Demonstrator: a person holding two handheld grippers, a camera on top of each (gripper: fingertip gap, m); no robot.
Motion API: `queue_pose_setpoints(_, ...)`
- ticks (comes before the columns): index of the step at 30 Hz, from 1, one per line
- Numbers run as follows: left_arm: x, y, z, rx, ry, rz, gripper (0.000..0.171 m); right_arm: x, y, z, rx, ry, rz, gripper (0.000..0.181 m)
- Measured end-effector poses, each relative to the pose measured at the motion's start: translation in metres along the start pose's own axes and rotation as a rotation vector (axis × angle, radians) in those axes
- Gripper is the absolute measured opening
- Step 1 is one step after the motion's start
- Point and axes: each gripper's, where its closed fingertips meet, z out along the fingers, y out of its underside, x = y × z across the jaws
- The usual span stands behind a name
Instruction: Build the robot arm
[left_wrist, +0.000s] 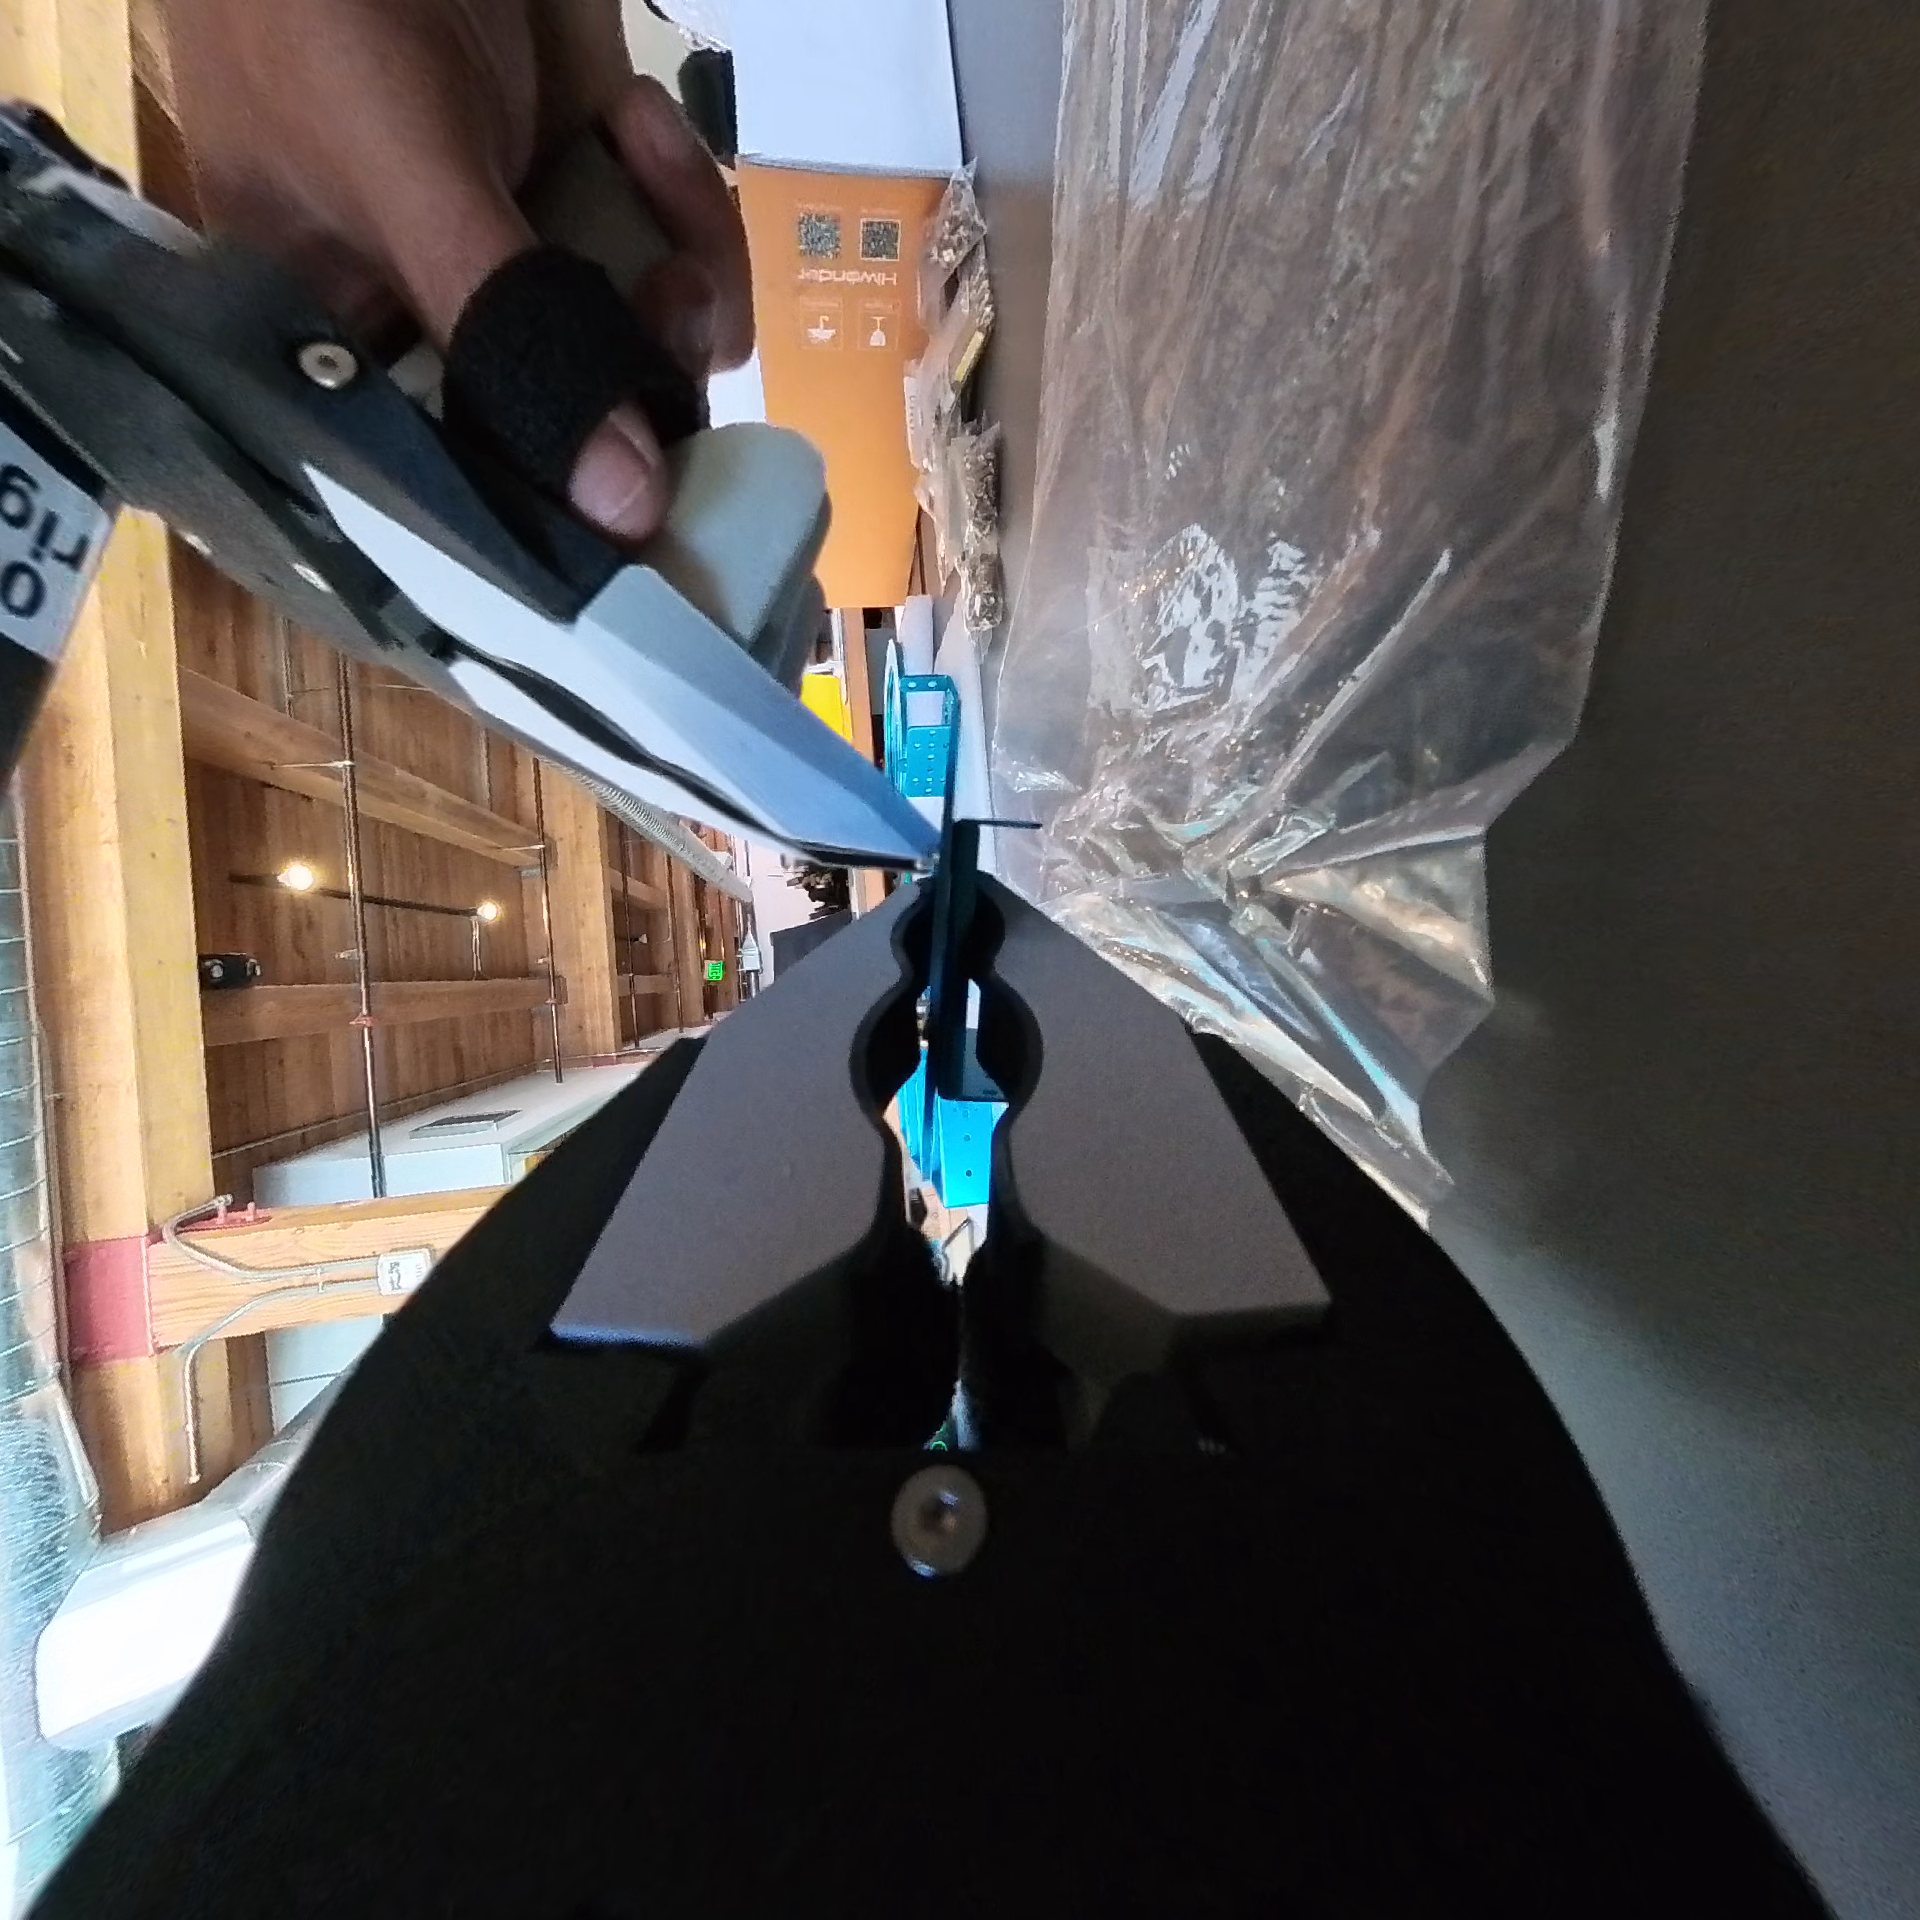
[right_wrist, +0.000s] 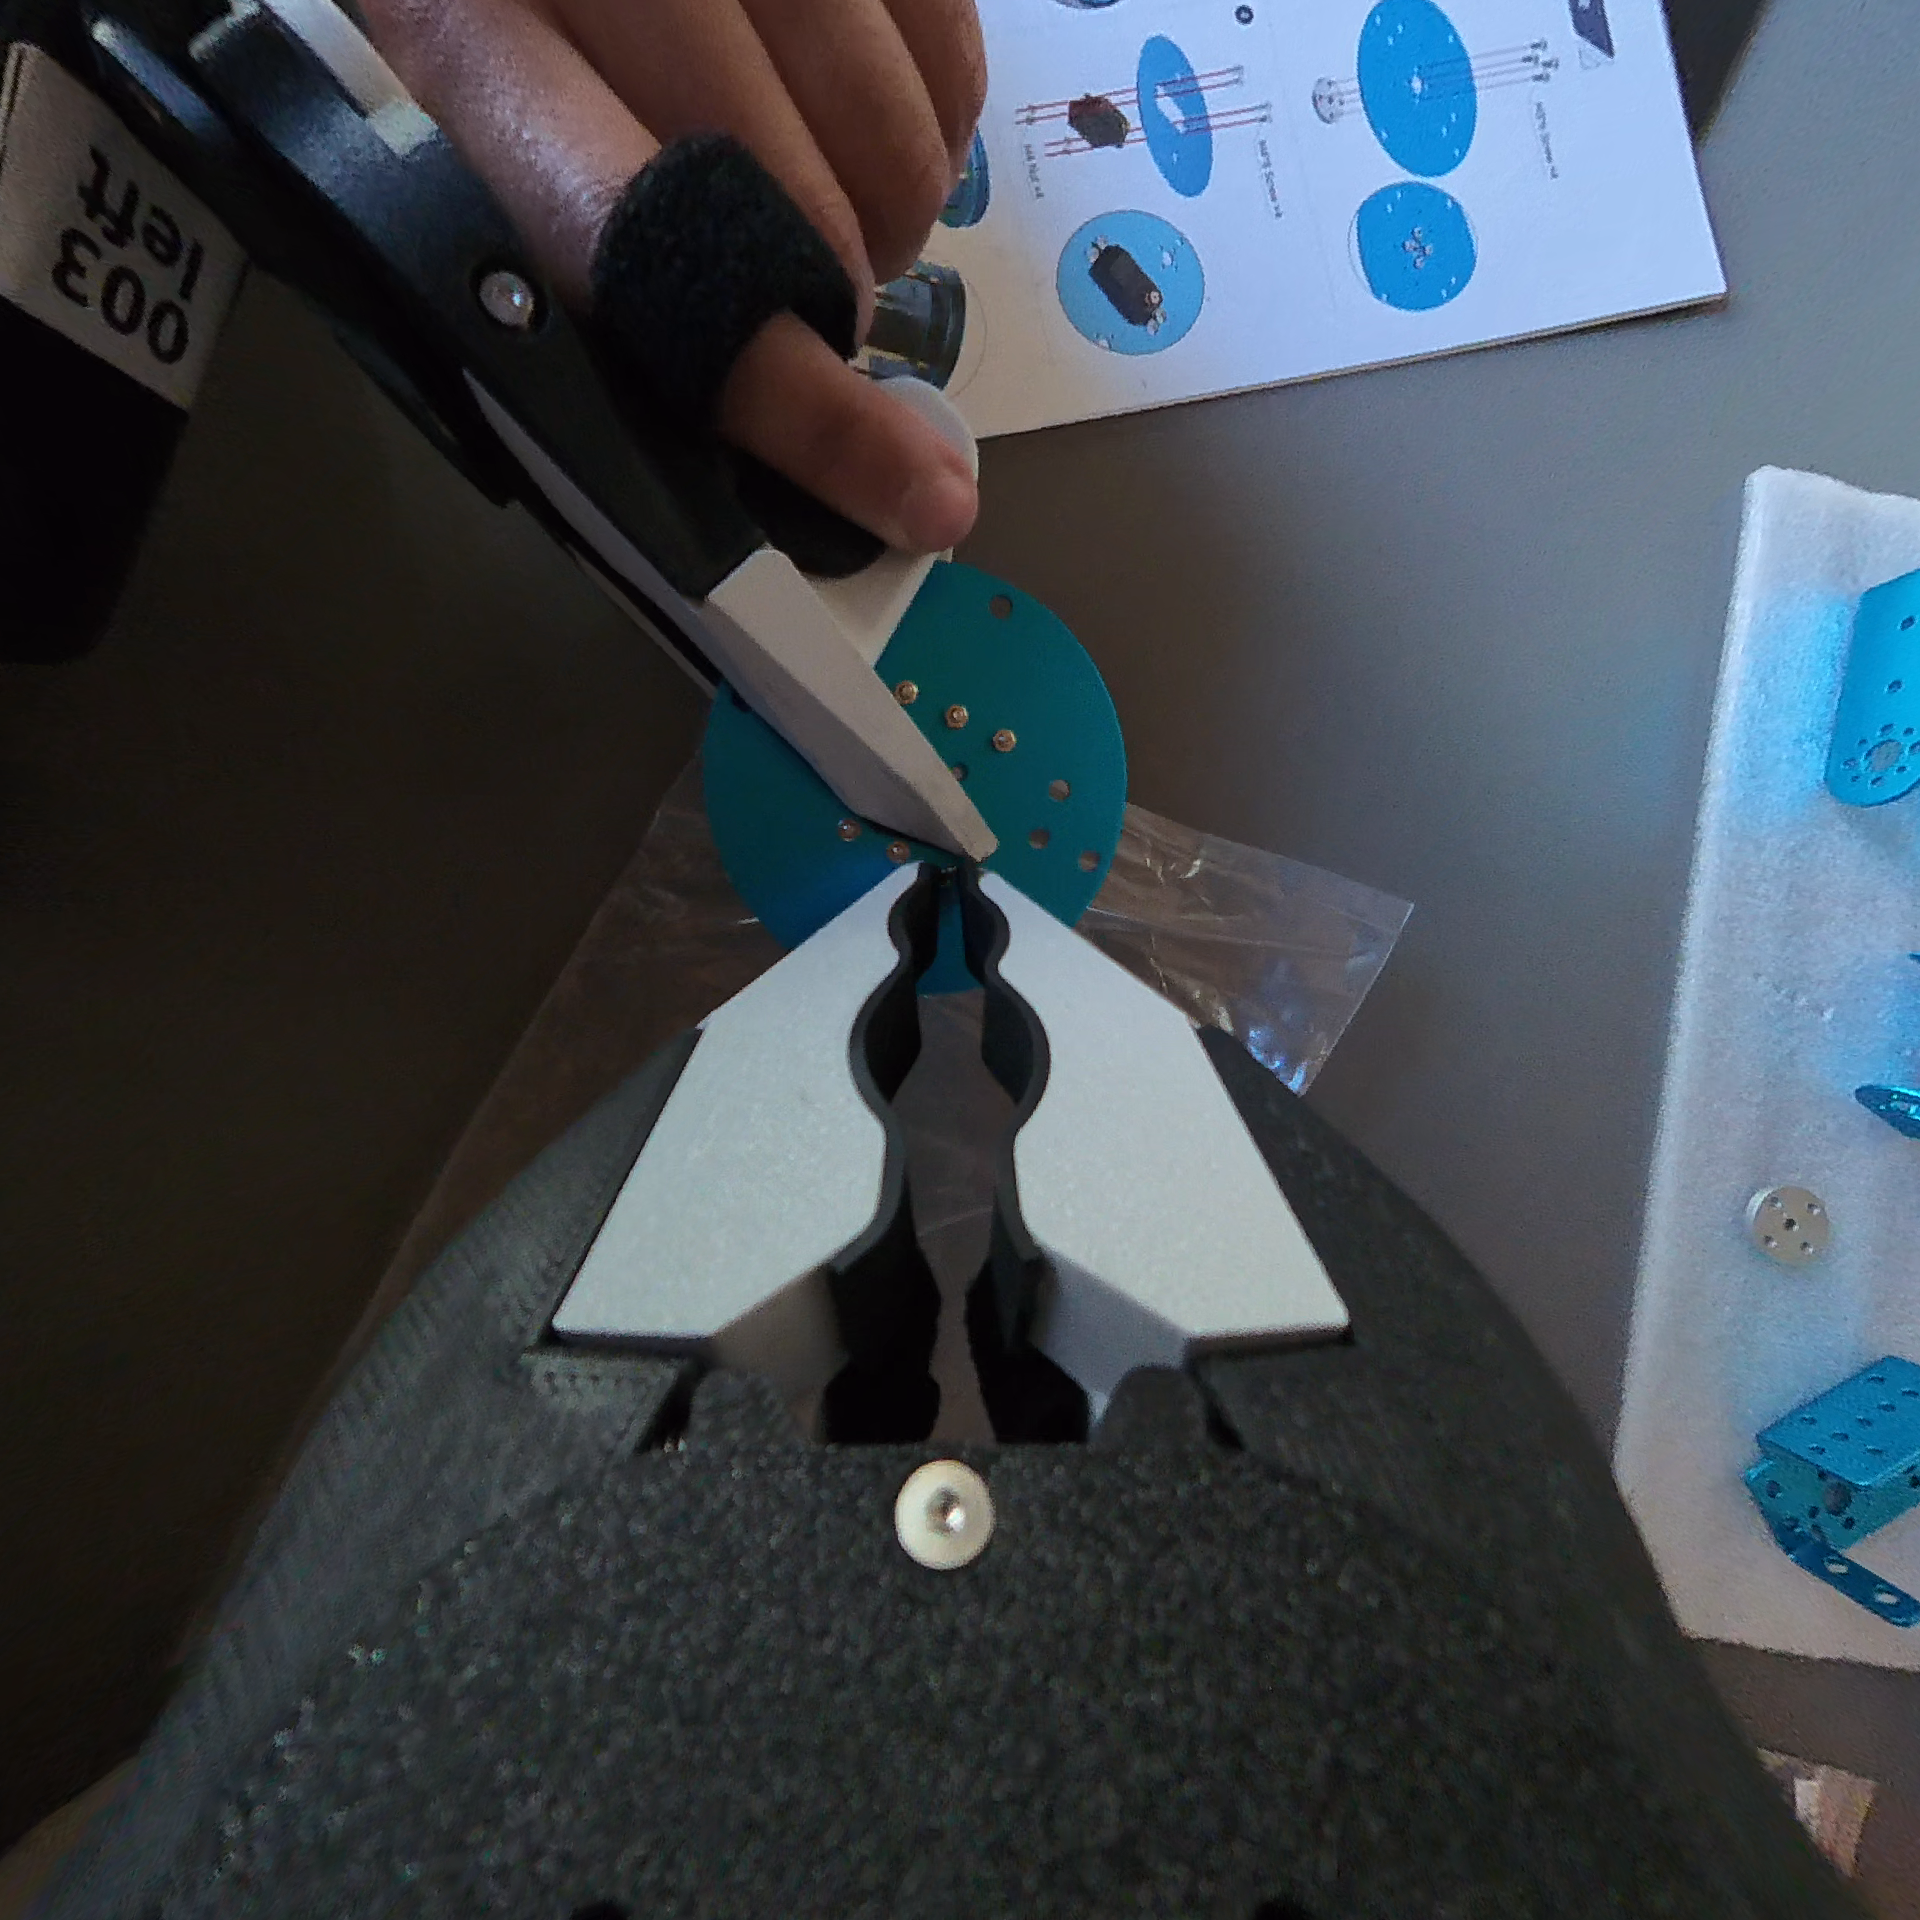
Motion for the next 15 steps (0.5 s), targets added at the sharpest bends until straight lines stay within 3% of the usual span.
queue_pose_setpoints(15,0.0018,0.003,0.0016,-0.011,0.009,-0.008,0.001,0.0005,-0.0017,-0.0014,-0.002,0.017,-0.025,0.001)
